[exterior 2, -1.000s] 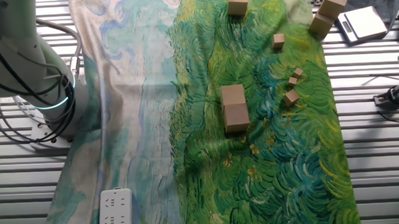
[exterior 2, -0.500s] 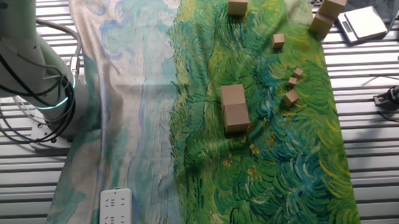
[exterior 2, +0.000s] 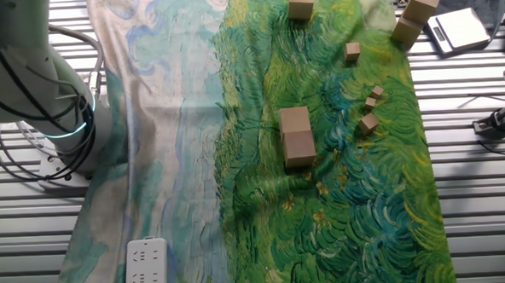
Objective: Stack the blocks into a pyramid shape
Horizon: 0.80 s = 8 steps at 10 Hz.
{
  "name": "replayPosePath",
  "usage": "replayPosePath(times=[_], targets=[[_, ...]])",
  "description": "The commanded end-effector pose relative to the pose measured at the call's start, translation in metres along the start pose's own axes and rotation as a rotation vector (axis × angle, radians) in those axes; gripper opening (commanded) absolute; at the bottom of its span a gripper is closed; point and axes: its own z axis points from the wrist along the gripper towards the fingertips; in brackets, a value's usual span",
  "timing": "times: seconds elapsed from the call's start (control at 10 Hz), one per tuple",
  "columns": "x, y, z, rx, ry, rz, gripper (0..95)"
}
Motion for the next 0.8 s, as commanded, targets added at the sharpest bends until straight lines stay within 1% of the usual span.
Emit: replayPosePath(times=[0.1, 0.2, 0.3, 0.4, 0.6, 0.7, 0.8], targets=[[-0.008, 0.006, -0.002, 0.002, -0.010, 0.013, 0.0], [-0.016, 0.010, -0.001, 0.012, 0.000, 0.018, 0.0], [-0.020, 0.008, 0.003, 0.055, 0.009, -0.033, 0.0], [-0.021, 0.000, 0.005, 0.067, 0.003, -0.090, 0.0], [-0.024, -0.015, 0.006, 0.077, 0.019, -0.211, 38.0], [-0.025, -0.019, 0.005, 0.086, 0.022, -0.246, 57.0], [-0.024, -0.029, 0.003, 0.092, 0.021, -0.297, 57.0]])
